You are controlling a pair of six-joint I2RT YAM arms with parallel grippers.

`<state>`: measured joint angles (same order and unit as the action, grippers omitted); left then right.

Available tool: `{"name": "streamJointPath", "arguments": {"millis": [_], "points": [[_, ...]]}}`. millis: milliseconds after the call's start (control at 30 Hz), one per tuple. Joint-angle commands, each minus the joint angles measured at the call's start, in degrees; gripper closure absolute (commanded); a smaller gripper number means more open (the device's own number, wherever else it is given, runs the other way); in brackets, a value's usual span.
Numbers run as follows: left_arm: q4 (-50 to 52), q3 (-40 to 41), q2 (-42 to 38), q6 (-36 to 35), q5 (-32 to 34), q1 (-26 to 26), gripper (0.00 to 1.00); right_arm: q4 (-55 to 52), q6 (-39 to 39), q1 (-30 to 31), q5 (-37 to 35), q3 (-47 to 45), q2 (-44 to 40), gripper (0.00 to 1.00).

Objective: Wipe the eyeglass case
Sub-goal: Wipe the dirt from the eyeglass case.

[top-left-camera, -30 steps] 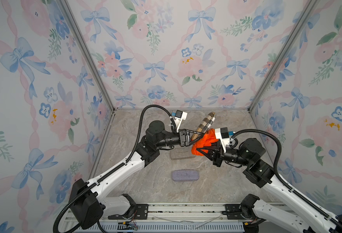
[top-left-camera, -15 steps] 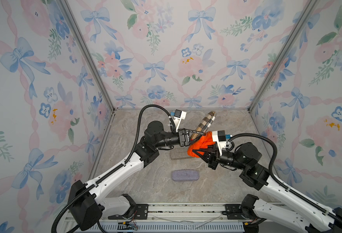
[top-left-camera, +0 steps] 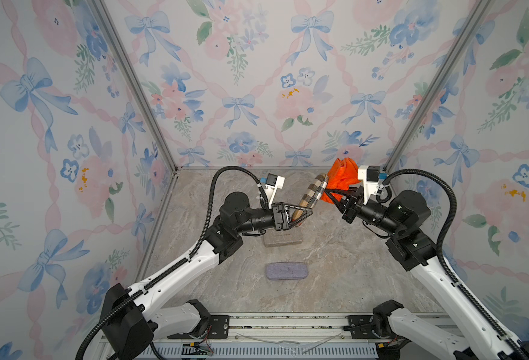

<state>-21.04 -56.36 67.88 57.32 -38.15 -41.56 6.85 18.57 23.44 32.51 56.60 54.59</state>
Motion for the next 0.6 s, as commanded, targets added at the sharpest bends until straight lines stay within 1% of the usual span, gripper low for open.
{"name": "streamJointPath", "arguments": {"millis": [0, 67, 167, 233, 300, 333, 400, 433, 567], "points": [[1.25, 1.0, -0.78, -0.15, -5.77, -0.12, 0.74, -3.13, -2.82, 4.75, 0.55, 0.13, -0.98, 1.0], [1.59, 0.67, -0.85, -0.34, -5.97, 0.63, 0.74, -5.95, -5.02, 9.57, -1.13, -1.84, -3.34, 1.0], [2.36, -0.21, -0.26, -0.87, -6.51, 1.52, 0.74, -6.67, -5.64, 15.17, -0.64, -4.77, -6.35, 1.0], [2.36, -0.87, 0.85, -0.89, -7.17, 1.57, 0.74, -6.85, -5.52, 17.8, -0.28, -5.24, -6.84, 1.0], [2.4, -1.42, 1.68, -0.89, -7.38, 1.33, 0.74, -5.94, -4.96, 18.85, -0.07, -4.96, -5.98, 1.0], [2.32, -1.55, 1.97, -0.96, -7.42, 1.24, 0.74, -5.99, -5.29, 18.82, -0.37, -4.69, -5.29, 1.0], [2.32, -1.97, 2.26, -1.07, -7.59, 1.04, 0.74, -8.11, -7.47, 18.32, -3.38, -2.85, -3.26, 1.0], [2.32, -1.93, 2.18, -1.07, -7.72, 0.96, 0.74, -8.86, -8.01, 17.27, -4.11, -1.94, -2.36, 1.0], [2.32, -0.51, 1.13, -0.81, -7.75, -0.24, 0.74, -8.58, -6.49, 8.68, -3.44, 1.98, 1.0, 1.0]]}}
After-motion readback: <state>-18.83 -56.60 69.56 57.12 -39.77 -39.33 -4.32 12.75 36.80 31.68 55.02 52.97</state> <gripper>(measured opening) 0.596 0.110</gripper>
